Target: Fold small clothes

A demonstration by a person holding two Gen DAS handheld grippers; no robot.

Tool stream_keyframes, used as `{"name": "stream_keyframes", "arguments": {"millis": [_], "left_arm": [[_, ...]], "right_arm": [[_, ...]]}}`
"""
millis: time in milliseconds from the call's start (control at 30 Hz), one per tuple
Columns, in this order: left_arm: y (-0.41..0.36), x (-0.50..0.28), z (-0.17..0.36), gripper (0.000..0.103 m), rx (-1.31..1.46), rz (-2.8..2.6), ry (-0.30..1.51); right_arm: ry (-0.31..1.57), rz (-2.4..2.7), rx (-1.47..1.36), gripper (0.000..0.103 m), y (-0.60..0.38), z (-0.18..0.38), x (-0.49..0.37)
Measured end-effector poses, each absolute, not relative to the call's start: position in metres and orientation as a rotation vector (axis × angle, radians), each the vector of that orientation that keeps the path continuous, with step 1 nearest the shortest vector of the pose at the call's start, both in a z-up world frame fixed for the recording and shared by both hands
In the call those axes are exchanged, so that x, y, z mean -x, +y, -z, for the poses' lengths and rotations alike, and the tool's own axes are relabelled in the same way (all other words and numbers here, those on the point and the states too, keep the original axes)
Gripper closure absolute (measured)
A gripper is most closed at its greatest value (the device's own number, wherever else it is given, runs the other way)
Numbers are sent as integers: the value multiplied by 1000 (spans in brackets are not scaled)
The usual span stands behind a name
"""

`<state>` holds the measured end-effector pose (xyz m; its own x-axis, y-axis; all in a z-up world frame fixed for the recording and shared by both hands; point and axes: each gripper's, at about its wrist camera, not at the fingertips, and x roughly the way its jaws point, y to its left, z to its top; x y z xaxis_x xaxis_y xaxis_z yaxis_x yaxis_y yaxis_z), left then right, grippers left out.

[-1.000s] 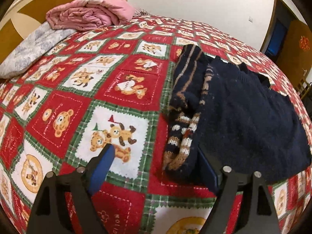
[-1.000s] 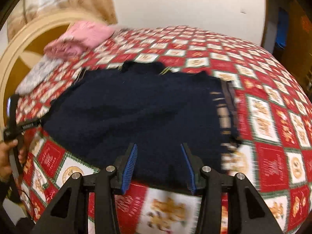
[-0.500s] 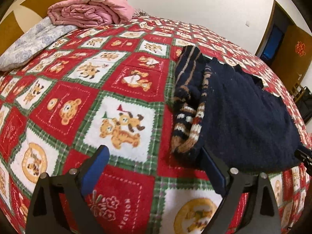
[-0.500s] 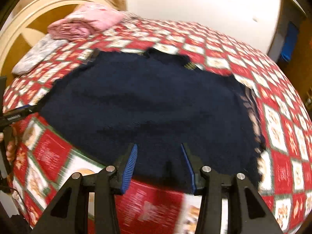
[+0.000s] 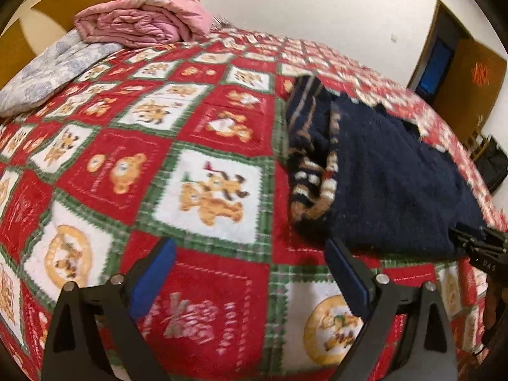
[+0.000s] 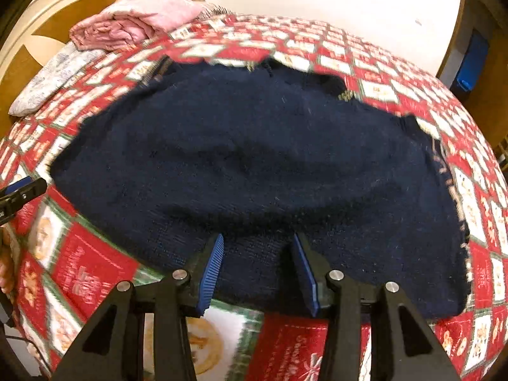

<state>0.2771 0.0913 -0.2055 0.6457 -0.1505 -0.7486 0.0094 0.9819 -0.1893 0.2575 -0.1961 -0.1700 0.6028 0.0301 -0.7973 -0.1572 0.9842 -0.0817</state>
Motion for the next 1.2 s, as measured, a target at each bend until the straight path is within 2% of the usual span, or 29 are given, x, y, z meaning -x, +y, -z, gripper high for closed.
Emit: {"name": "stream_keyframes", "arguments": {"millis": [200,533,900,1200], "left_arm": [[133,-277,197,6,235,19,830],[167,-304,197,6,289,-11,851],[170,-350,184,7,302,93,837],[126,-412,180,7,265,292,906]], "right_arm": [[781,-252,301,56,-113,150,-241],[717,-356,528,56,6,180,-239],[693,-233,545,56,22,204,-259],[627,-203,647,56,37,215,-246]]}}
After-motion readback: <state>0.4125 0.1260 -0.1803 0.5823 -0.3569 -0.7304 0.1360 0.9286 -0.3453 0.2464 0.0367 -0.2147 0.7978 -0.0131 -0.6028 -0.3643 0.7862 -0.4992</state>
